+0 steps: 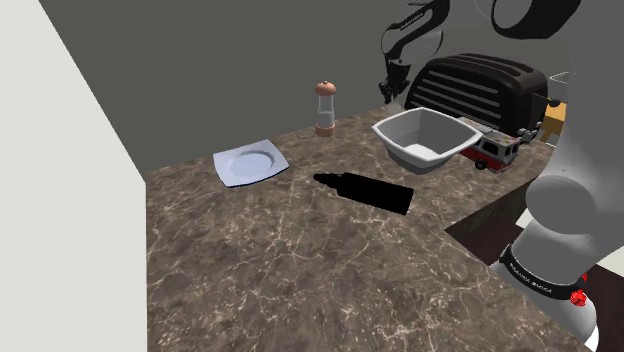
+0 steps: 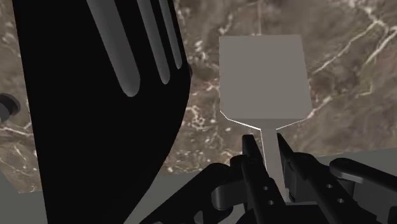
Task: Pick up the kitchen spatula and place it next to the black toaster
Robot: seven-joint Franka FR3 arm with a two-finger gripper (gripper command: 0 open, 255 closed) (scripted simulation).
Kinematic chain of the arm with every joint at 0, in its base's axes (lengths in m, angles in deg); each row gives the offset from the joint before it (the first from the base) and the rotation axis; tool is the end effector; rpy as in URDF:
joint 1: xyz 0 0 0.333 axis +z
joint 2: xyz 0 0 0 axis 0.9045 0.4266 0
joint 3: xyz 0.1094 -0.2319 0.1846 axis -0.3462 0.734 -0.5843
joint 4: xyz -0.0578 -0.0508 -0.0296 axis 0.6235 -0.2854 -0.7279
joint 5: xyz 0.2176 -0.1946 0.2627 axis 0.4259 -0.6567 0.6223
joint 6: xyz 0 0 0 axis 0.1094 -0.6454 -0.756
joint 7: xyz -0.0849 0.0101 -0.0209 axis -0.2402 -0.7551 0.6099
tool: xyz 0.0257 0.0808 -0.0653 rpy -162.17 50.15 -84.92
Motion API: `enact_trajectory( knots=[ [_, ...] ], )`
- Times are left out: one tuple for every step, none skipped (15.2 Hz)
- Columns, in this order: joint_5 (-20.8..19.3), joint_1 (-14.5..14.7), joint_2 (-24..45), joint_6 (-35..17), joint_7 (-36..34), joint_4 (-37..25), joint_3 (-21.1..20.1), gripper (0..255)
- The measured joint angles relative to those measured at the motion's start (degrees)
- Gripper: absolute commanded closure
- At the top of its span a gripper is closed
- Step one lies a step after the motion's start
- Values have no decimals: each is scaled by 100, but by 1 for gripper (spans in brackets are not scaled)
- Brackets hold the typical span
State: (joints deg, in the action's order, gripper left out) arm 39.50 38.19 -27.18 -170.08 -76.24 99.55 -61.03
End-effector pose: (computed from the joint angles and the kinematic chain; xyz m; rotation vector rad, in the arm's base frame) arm 0.6113 -0.3364 0.3687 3.0362 -0.5327 0.2865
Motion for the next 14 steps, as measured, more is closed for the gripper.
enact_trajectory(
  knots=[
    [8, -15, -72, -71, 30, 103, -3, 255],
    [-2, -6, -63, -99, 9, 100, 0, 255],
    [1, -9, -99, -144, 17, 159, -4, 255],
    [16, -24, -46, -65, 45, 89, -16, 0],
    [21, -44, -29, 118, 66, 113, -11, 0],
    [24, -52, -34, 227, 77, 155, -11, 0],
    [24, -54, -55, 286, 79, 192, -10, 0],
    [23, -53, -60, 323, 78, 202, -10, 0],
    [23, -53, -64, 344, 77, 203, -10, 0],
    [11, -30, -31, 347, 43, 175, -12, 0],
    [3, -22, -51, 424, 29, 123, -11, 0],
    [-6, -16, -126, 516, 18, 107, -8, 0],
    [-15, -10, -210, 658, 4, 45, -5, 0],
    [-22, -5, -273, 792, -6, -27, -4, 0]
  ],
)
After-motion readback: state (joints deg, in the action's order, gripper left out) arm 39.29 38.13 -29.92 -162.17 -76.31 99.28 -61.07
